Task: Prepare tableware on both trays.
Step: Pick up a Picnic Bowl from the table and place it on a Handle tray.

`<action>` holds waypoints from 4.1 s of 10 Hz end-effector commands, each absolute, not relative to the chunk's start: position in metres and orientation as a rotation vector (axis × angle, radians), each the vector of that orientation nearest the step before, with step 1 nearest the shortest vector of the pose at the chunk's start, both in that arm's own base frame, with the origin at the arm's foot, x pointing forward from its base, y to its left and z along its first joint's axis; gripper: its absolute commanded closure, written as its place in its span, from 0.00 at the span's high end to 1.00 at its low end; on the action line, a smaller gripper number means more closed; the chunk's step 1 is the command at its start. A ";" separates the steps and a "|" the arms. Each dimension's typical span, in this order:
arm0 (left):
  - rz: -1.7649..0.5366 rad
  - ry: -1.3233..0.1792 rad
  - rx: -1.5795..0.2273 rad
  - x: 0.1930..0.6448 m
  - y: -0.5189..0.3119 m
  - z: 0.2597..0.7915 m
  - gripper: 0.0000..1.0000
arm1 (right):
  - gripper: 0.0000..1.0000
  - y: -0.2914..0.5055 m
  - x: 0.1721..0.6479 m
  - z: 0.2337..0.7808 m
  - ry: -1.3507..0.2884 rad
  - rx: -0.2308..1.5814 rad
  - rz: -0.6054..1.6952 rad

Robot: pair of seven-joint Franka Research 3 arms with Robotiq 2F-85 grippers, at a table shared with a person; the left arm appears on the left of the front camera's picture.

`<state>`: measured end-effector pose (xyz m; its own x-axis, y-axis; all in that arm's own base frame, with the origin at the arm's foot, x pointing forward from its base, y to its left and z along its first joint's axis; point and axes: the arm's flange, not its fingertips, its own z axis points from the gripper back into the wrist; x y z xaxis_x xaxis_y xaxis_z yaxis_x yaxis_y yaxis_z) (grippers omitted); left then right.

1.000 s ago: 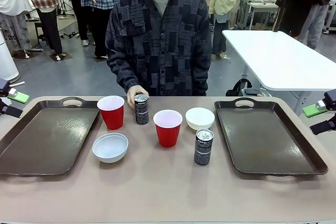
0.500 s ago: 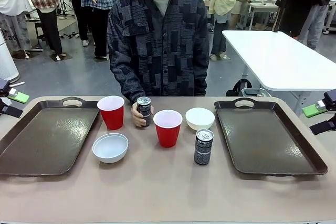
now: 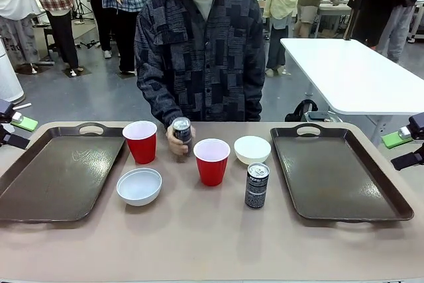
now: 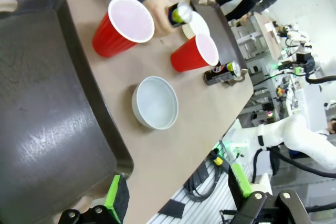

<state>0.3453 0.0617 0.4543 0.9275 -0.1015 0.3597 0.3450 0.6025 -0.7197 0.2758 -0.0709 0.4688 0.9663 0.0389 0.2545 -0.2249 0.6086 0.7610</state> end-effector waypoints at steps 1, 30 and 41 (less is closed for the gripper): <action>-0.260 -0.293 -0.860 0.344 0.064 0.455 1.00 | 1.00 -0.071 0.277 0.468 -0.223 0.922 0.156; -0.265 -0.295 -0.886 0.346 0.061 0.454 1.00 | 1.00 0.201 0.498 0.442 -0.257 -0.047 -0.008; -0.265 -0.295 -0.886 0.346 0.061 0.454 1.00 | 0.44 0.217 0.550 0.345 -0.190 0.077 0.149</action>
<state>0.3458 0.0597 0.4541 0.9273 -0.1084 0.3581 0.3474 0.6053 -0.7162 0.5438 0.2155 0.3438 0.9718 0.1315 0.1956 -0.1364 0.9906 0.0113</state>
